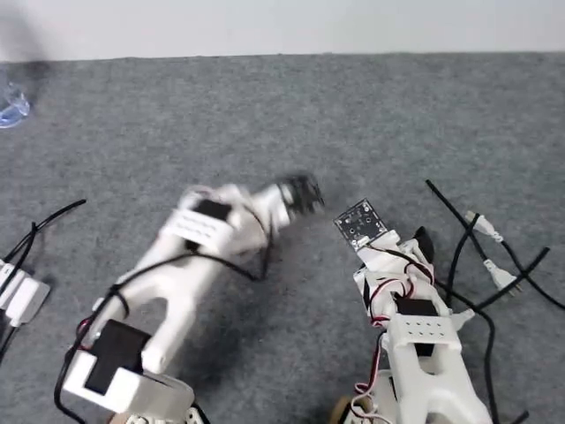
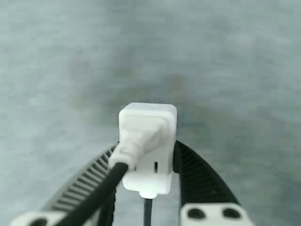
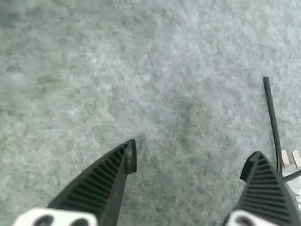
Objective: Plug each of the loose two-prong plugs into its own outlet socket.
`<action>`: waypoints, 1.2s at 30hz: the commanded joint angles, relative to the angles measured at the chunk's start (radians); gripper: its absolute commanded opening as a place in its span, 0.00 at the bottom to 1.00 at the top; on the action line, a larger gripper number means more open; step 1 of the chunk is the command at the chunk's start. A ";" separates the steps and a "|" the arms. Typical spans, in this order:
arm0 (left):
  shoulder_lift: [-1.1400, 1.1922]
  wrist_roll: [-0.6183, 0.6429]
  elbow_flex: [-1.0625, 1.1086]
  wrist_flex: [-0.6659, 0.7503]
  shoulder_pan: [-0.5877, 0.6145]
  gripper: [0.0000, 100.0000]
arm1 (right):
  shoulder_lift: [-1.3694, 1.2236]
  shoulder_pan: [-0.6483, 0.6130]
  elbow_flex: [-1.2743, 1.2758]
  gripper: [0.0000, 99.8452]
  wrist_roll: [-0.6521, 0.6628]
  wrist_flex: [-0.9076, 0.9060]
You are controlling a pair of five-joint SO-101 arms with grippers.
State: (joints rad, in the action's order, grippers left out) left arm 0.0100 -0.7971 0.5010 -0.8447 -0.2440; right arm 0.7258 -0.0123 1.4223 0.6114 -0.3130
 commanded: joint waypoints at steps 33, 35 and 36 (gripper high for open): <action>1.178 0.152 -2.169 -0.798 0.285 0.36 | 0.015 -0.013 -0.006 0.35 0.014 0.021; 1.177 0.152 -2.169 -0.795 0.290 0.36 | 0.015 -0.013 -0.006 0.35 0.014 0.021; 1.177 0.152 -2.169 -0.795 0.290 0.36 | 0.015 -0.013 -0.006 0.35 0.014 0.021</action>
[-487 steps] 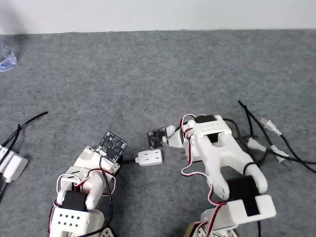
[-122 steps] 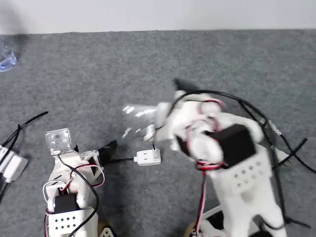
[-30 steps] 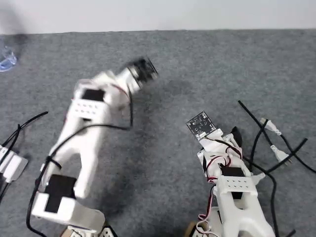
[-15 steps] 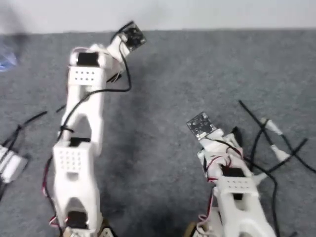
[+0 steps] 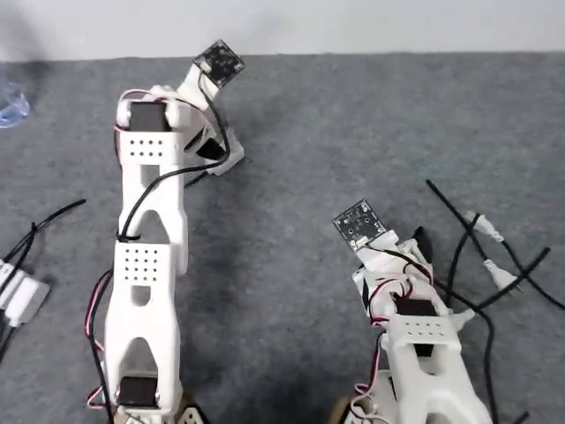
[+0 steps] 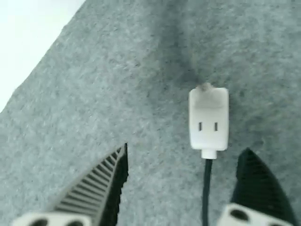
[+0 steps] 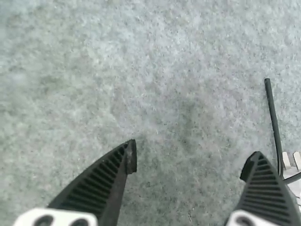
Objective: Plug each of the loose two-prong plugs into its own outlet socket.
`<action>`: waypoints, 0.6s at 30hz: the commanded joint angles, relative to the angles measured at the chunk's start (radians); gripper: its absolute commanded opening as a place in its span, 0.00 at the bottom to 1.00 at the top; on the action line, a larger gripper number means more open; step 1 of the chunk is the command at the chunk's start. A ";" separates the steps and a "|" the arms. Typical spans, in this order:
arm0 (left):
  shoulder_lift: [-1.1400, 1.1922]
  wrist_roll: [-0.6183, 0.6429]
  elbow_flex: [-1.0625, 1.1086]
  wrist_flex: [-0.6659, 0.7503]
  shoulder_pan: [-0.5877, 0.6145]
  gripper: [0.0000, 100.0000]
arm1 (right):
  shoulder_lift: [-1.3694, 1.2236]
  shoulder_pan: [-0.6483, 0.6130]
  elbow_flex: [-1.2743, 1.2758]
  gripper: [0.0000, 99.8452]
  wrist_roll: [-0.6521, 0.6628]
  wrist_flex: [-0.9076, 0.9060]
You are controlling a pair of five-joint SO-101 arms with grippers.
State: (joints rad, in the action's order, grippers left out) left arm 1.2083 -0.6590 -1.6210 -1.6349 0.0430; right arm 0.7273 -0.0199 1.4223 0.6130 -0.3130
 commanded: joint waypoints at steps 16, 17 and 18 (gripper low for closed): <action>-0.210 -0.086 -0.056 -0.123 0.419 0.36 | 0.012 -0.028 -0.003 0.35 0.046 0.018; -0.210 -0.107 -0.054 -0.123 0.465 0.36 | 0.012 -0.033 -0.002 0.35 0.046 0.016; -0.209 -0.123 -0.054 -0.123 0.511 0.36 | 0.012 -0.033 0.005 0.35 0.046 0.021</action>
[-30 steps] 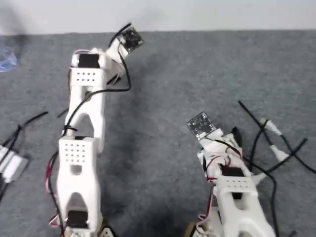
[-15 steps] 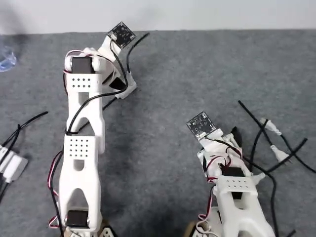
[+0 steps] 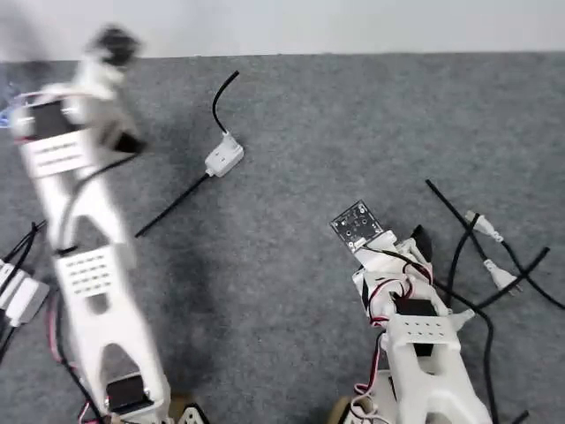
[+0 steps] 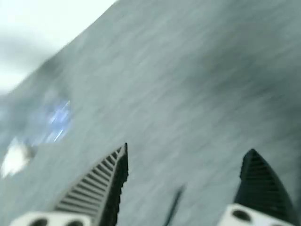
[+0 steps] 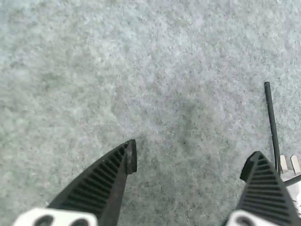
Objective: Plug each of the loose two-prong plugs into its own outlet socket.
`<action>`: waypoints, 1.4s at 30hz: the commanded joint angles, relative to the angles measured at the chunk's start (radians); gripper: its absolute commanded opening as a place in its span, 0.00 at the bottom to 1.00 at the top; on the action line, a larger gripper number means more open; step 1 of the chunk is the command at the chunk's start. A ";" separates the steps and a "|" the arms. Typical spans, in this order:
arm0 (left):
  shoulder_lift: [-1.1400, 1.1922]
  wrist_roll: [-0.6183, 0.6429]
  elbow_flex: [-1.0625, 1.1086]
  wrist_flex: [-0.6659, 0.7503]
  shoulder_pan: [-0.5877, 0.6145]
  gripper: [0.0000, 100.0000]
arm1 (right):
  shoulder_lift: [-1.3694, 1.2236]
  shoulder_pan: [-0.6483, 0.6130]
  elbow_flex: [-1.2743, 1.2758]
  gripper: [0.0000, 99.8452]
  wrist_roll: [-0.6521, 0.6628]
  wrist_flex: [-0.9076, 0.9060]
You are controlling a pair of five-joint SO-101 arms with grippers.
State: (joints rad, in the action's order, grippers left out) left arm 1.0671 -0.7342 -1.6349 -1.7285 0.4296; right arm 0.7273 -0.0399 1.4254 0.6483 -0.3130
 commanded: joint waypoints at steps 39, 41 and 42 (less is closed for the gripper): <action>-1.031 -0.611 1.948 0.454 0.529 0.36 | 0.013 -0.018 0.009 0.35 0.012 0.022; -1.036 -0.611 1.959 0.491 0.539 0.36 | 0.013 -0.018 0.009 0.35 0.012 0.022; -1.036 -0.611 1.957 0.494 0.539 0.36 | 0.013 -0.018 0.009 0.35 0.012 0.022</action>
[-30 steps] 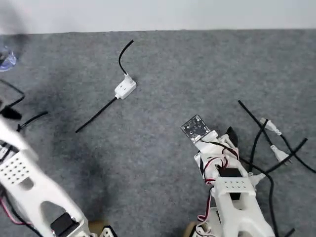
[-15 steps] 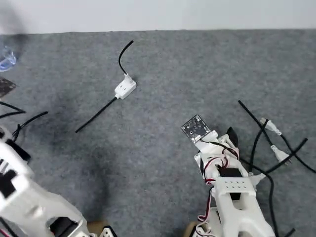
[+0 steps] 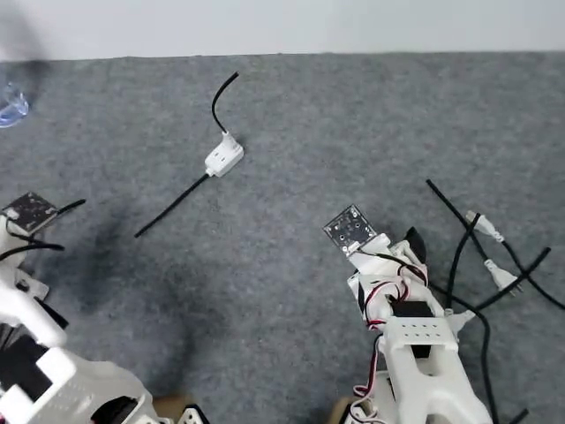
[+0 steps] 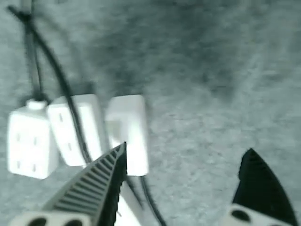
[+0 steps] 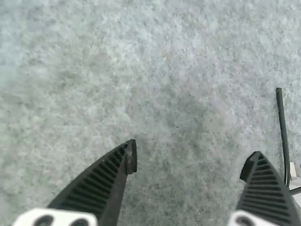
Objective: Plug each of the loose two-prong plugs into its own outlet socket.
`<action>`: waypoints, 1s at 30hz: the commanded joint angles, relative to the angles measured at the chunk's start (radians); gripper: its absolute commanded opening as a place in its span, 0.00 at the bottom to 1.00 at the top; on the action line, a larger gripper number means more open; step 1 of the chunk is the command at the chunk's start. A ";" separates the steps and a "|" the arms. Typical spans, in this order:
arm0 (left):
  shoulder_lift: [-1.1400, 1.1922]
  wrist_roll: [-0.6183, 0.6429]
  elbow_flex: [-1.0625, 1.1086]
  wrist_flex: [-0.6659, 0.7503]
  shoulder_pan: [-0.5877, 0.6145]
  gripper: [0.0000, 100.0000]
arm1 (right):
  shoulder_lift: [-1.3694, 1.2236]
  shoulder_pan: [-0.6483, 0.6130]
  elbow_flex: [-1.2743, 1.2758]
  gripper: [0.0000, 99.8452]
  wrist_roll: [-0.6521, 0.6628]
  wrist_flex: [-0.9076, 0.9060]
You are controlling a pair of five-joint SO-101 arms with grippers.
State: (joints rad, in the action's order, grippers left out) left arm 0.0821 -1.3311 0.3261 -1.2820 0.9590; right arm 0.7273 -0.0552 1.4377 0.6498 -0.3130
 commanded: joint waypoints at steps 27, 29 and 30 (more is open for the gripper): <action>0.083 -0.017 0.062 0.183 -0.018 0.02 | 0.013 -0.002 -0.002 0.35 0.011 0.022; 0.083 -0.017 0.062 0.181 -0.020 0.02 | 0.013 -0.002 -0.002 0.35 0.011 0.022; 0.083 -0.017 0.062 0.181 -0.020 0.01 | 0.013 -0.002 -0.002 0.35 0.011 0.022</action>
State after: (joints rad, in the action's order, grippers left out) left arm 0.1695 -1.3357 0.3936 -1.1132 0.9498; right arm 0.7273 -0.0552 1.4454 0.6498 -0.3130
